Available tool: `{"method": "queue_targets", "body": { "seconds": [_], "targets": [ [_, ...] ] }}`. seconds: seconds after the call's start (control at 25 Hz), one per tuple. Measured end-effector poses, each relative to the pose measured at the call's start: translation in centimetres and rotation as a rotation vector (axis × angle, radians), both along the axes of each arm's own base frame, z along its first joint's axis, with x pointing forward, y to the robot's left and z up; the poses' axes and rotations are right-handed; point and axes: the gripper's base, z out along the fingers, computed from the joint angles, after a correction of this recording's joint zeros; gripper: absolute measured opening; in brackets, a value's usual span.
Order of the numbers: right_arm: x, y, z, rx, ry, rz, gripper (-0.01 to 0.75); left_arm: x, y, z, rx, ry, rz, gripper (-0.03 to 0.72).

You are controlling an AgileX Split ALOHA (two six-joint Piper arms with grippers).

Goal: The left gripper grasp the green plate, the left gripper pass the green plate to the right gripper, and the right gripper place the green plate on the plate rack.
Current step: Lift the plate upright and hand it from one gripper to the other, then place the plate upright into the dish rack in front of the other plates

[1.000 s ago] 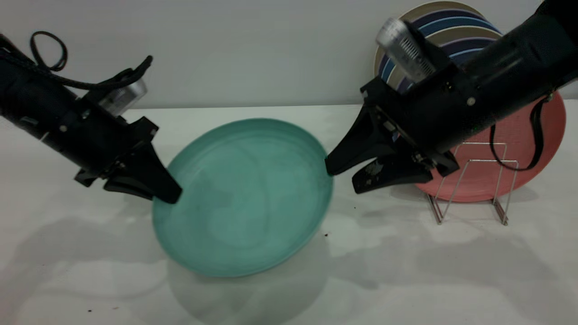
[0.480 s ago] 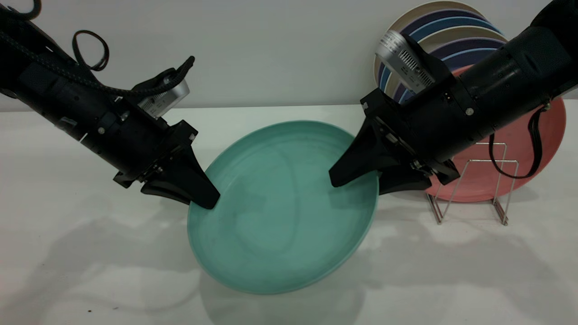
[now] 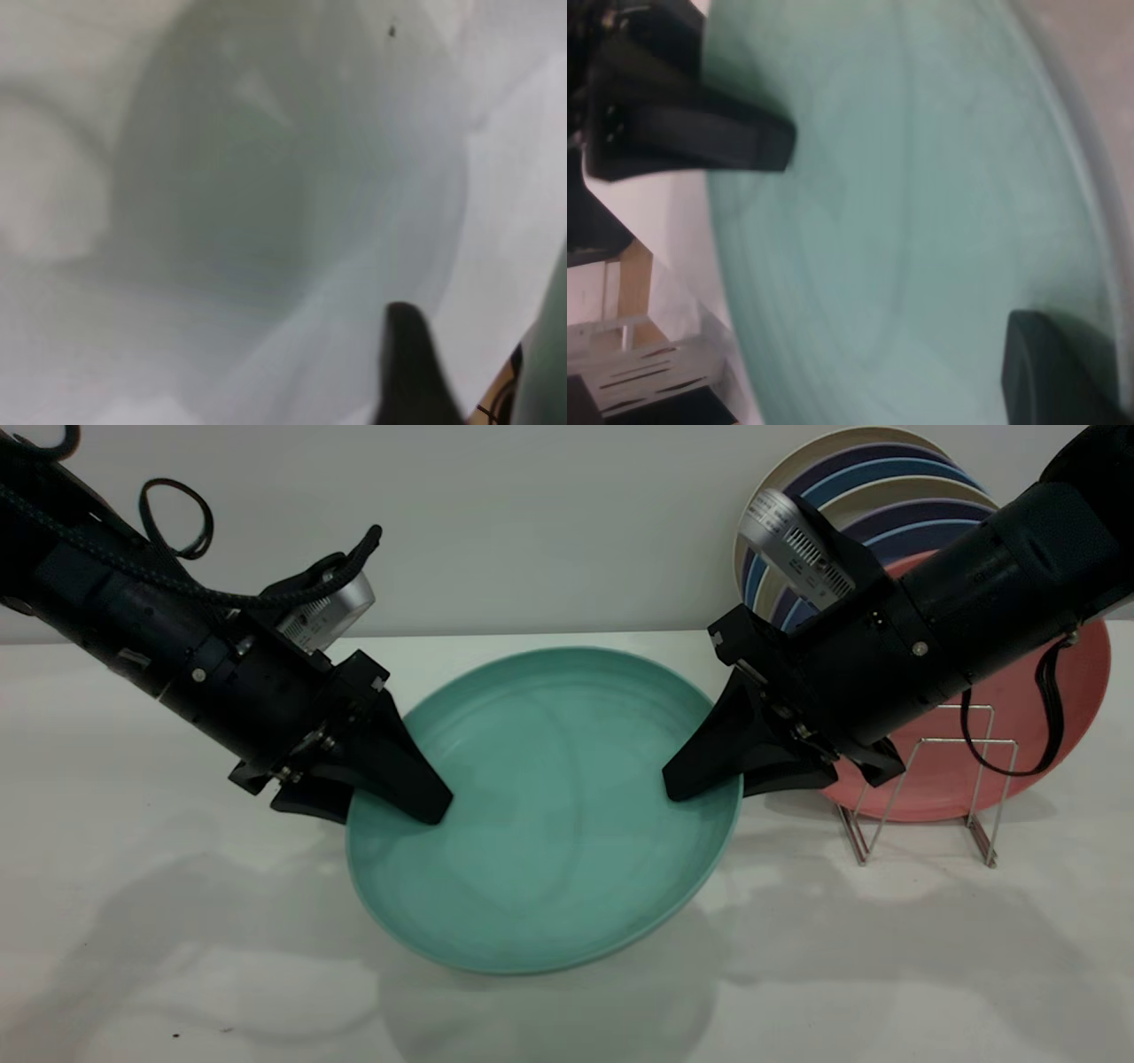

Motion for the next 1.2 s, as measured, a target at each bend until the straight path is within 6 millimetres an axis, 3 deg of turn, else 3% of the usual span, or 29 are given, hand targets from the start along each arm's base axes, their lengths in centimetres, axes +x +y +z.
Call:
{"method": "queue_targets", "body": {
  "seconds": [0.12, 0.24, 0.4, 0.68, 0.88, 1.0, 1.2],
  "targets": [
    [0.0, 0.0, 0.0, -0.003, -0.011, 0.012, 0.058, -0.2, -0.1, 0.1, -0.018, 0.018, -0.016, 0.620],
    [-0.1, 0.0, 0.0, -0.009, -0.018, 0.026, 0.050, -0.5, -0.2, 0.3, -0.039, 0.041, -0.041, 0.689],
    [-0.2, -0.3, -0.3, -0.052, -0.034, 0.057, 0.050, -0.7, -0.2, 0.8, -0.050, 0.042, -0.059, 0.684],
    [-0.1, -0.5, -0.5, -0.088, -0.050, 0.067, 0.050, -0.9, 0.2, 4.1, -0.017, -0.054, -0.113, 0.629],
    [0.3, -2.2, -0.3, -0.103, -0.075, 0.072, 0.050, -1.3, 1.5, 5.6, 0.073, -0.100, -0.166, 0.606],
    [0.5, -3.0, 1.7, -0.151, -0.209, 0.142, 0.050, -1.2, 2.5, 6.5, 0.096, -0.123, -0.151, 0.596],
    [0.3, -4.0, 8.6, -0.305, -0.637, 0.289, 0.050, -0.9, 4.4, 7.8, 0.102, -0.154, -0.086, 0.593]
  ]
}}
